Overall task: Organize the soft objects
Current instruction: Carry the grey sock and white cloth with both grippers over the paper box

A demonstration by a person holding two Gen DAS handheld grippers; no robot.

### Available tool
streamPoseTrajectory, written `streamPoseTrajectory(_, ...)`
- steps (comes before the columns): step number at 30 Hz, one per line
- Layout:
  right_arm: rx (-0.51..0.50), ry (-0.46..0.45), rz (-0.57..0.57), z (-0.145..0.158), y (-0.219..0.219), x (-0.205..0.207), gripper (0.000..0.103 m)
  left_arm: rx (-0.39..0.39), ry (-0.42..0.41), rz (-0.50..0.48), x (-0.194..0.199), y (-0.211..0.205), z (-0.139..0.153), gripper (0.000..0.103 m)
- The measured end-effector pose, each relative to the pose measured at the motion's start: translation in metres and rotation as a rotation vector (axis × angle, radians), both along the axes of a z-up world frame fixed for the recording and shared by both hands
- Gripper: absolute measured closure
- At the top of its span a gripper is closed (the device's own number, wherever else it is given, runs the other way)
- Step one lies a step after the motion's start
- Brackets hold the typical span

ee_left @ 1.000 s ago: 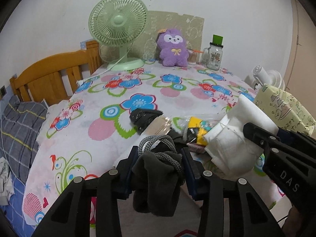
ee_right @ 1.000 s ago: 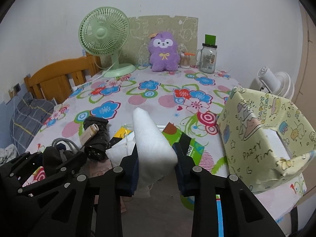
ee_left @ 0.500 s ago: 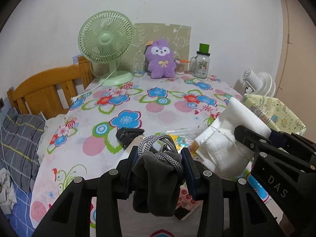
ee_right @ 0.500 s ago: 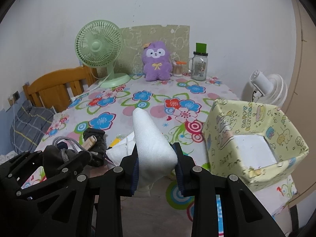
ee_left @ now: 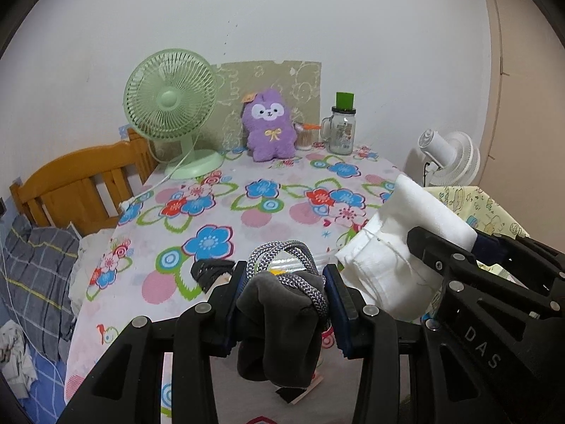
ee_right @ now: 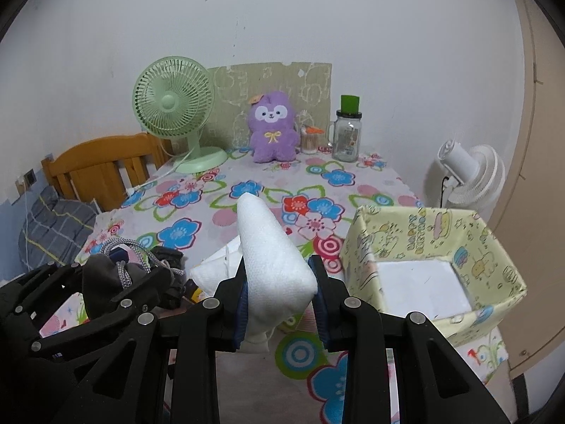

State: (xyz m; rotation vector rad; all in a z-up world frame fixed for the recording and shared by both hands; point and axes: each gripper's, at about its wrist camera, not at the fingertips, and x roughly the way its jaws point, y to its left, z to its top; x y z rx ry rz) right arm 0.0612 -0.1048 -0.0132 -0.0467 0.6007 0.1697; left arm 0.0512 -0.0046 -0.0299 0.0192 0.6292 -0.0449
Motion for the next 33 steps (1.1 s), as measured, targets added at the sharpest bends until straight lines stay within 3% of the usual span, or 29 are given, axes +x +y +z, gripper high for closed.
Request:
streamPoseTrajectory(25, -0.018, -0.048, -0.05, 0.04, -0.053, 0.014, 0.069, -0.003, -0.076, -0.076, 0.019, -0.05, 0.044, 0.06)
streamPoseTrajectory(33, -0.022, -0.048, -0.082, 0.041, -0.078, 0.021, 0.069, -0.011, -0.071, -0.116, 0.029, -0.073, 0.044, 0.06)
